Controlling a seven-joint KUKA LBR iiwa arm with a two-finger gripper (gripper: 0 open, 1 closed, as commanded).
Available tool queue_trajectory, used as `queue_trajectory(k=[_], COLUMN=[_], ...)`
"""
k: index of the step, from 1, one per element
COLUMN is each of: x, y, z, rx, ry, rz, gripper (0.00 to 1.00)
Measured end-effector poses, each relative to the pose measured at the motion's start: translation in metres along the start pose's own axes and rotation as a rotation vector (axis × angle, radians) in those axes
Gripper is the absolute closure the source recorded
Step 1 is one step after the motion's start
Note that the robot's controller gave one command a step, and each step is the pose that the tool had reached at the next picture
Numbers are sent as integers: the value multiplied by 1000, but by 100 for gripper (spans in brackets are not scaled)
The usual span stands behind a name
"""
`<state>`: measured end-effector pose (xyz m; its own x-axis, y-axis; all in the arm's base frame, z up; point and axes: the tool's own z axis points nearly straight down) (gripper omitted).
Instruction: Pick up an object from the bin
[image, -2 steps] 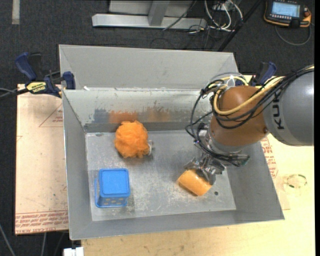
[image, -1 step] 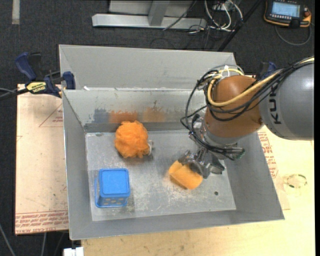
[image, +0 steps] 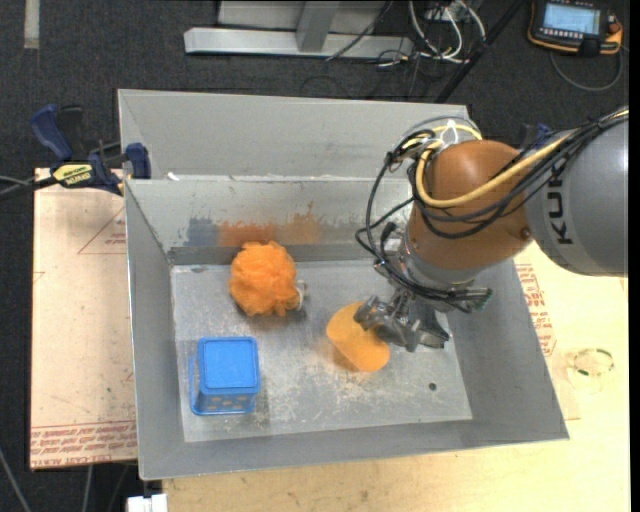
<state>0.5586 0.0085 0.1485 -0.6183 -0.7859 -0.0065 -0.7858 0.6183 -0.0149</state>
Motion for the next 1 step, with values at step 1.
queue_trajectory(k=[1], x=[-26], y=[14], z=[-6], rx=[-3], ry=[5], rz=[-222], gripper=[100])
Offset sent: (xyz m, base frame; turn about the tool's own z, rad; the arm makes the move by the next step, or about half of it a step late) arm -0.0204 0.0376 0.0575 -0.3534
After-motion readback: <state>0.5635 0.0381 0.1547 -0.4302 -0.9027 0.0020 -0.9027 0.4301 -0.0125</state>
